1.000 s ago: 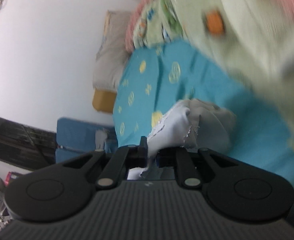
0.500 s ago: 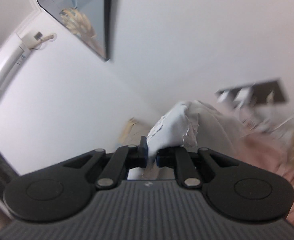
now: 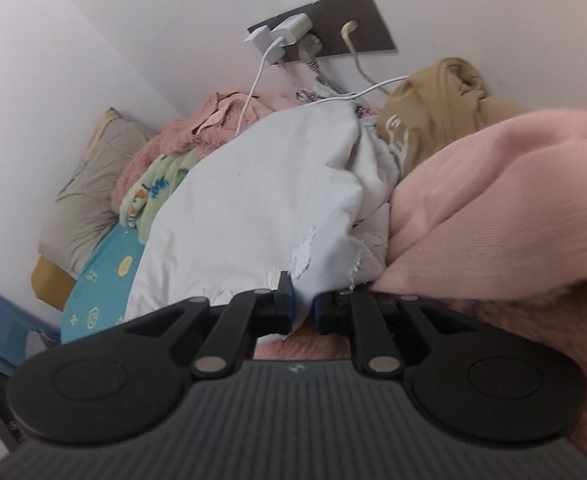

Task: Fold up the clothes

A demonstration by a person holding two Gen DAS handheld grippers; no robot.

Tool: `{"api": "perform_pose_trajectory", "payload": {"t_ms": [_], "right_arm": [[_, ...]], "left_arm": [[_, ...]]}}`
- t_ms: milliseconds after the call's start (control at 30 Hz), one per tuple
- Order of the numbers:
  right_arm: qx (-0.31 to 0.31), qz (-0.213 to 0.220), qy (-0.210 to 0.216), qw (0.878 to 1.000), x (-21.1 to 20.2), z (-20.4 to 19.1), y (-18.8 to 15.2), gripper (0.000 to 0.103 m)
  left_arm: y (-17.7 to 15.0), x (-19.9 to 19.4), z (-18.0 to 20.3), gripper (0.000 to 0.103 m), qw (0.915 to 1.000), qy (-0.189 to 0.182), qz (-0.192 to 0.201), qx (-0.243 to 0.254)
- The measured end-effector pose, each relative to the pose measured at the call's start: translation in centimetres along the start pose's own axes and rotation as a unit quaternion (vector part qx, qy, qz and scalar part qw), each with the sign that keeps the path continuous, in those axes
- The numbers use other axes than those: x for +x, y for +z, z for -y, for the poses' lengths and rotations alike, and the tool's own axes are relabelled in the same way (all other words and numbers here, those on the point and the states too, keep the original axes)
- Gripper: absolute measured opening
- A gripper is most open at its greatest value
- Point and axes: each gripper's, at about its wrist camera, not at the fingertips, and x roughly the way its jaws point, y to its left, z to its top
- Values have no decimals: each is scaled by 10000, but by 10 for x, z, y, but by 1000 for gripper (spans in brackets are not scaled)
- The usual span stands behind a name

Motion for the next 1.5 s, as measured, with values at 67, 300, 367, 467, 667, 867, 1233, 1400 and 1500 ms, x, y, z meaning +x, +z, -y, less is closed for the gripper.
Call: {"api": "perform_pose_trajectory", "payload": {"t_ms": [67, 300, 367, 467, 667, 867, 1233, 1400, 1500], "right_arm": [[-128, 18, -109, 9999, -17, -5, 2, 14], [-909, 848, -33, 9922, -106, -31, -9, 94], [-1097, 977, 63, 9891, -131, -38, -14, 94], [-1337, 1172, 166, 9839, -165, -48, -29, 94], [-1800, 1573, 366, 9703, -228, -64, -75, 94], [-2142, 1857, 454, 9579, -263, -69, -125, 94], [-2467, 2255, 352, 9418, -263, -74, -174, 94], [-2592, 2407, 280, 9349, -259, -83, -181, 94], [-2691, 2447, 197, 9313, -256, -86, -184, 94]], "left_arm": [[3, -25, 6, 71, 9997, 128, -32, 208], [-2, -154, 55, 102, 9920, 417, 683, 971], [-7, -189, 67, 103, 9887, 431, 893, 1127], [-22, -239, 86, 103, 9823, 635, 1180, 1307], [-64, -318, 108, 103, 9732, 711, 1574, 1522], [-107, -363, 114, 103, 9644, 898, 1836, 1678], [-139, -380, 107, 103, 9590, 822, 2109, 1705], [-148, -374, 97, 103, 9566, 976, 2155, 1703], [-148, -368, 85, 103, 9610, 941, 2062, 1586]]}}
